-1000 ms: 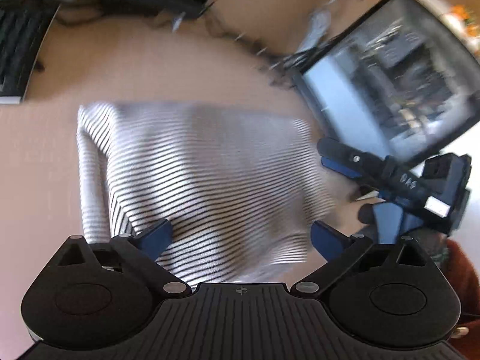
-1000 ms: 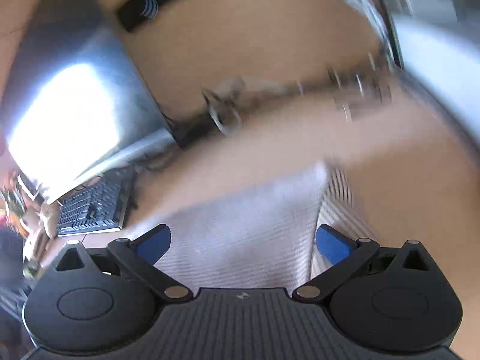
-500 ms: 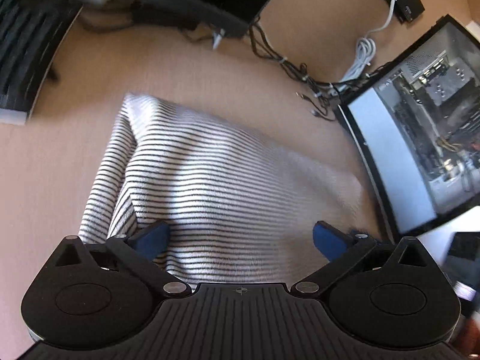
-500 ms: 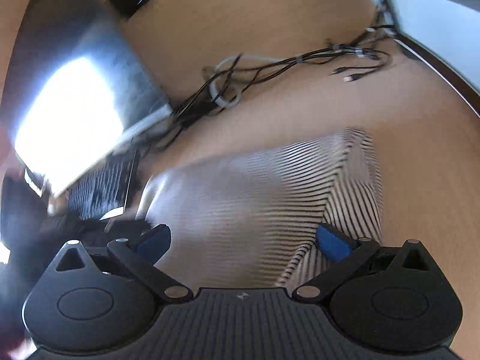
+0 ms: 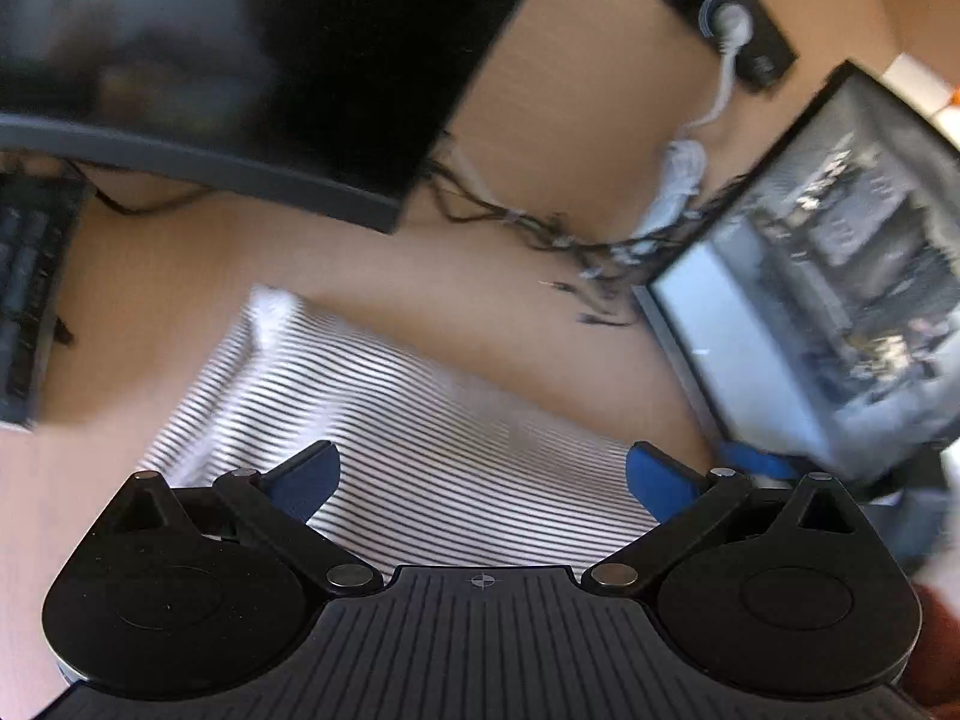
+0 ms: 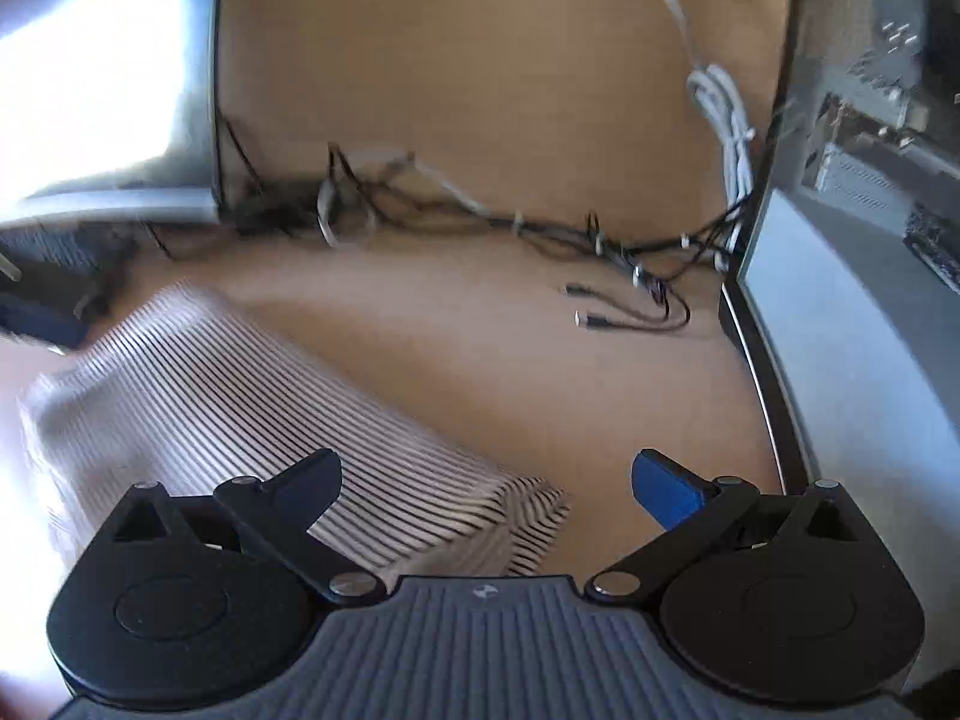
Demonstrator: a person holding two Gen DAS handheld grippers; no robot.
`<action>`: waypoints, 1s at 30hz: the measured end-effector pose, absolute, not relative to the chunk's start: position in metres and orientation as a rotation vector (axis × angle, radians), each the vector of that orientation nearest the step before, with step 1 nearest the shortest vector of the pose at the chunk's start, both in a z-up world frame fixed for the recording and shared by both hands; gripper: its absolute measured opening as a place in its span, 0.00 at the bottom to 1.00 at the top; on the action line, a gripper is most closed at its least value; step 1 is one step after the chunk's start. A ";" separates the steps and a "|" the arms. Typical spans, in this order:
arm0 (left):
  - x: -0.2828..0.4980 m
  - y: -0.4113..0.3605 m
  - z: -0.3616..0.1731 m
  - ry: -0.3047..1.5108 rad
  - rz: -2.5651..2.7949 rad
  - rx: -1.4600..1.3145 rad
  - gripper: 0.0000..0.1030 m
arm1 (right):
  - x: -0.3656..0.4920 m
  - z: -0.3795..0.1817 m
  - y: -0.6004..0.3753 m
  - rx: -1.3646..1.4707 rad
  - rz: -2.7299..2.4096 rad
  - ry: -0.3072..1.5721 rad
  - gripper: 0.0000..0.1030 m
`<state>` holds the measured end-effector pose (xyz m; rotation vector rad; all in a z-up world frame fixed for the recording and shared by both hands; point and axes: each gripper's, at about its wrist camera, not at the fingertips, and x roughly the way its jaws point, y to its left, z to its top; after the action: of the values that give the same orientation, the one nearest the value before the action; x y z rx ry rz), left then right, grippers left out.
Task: Fold clothes
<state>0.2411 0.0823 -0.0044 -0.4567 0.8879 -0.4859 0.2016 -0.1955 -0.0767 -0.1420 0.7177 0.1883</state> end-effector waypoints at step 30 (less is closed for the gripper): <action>0.299 0.036 -0.034 0.914 -0.494 -0.166 1.00 | 0.186 -0.069 -0.174 -0.082 0.270 0.810 1.00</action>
<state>0.2991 0.0357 -0.0344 -0.1661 0.9137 -0.4937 0.1860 -0.1739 -0.0690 -0.0824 0.8104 0.2697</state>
